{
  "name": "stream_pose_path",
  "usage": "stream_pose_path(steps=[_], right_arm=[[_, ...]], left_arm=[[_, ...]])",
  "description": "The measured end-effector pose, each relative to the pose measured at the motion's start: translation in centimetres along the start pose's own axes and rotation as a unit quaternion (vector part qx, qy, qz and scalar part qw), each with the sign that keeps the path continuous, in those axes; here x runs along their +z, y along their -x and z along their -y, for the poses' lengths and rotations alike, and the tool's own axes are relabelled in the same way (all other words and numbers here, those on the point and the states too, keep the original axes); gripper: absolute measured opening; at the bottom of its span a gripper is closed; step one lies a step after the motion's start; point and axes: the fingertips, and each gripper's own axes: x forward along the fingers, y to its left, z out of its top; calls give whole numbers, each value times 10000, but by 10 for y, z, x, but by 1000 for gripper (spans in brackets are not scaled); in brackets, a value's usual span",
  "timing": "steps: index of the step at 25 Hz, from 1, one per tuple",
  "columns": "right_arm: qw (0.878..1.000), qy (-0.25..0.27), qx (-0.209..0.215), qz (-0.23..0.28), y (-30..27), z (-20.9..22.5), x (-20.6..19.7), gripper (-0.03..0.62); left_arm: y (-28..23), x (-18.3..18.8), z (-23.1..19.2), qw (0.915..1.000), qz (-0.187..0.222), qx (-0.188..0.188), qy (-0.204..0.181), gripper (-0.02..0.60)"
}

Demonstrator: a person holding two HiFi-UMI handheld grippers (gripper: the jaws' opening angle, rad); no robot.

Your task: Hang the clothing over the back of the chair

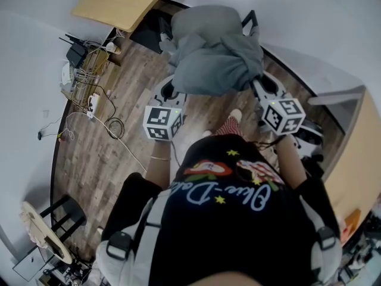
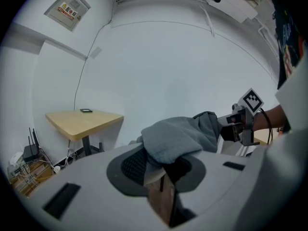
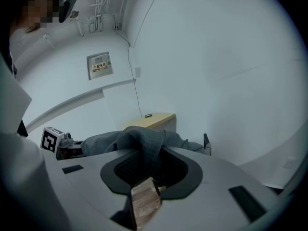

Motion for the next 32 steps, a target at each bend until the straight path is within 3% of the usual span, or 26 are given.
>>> stream_pose_path(steps=[19, 32], right_arm=[[9976, 15, -356, -595, 39, -8, -50, 98], [9992, -43, -298, -251, 67, -33, -46, 98]], left_arm=[[49, -57, 14, 9976, -621, 100, 287, 112], [85, -48, 17, 9980, -184, 302, 530, 112]])
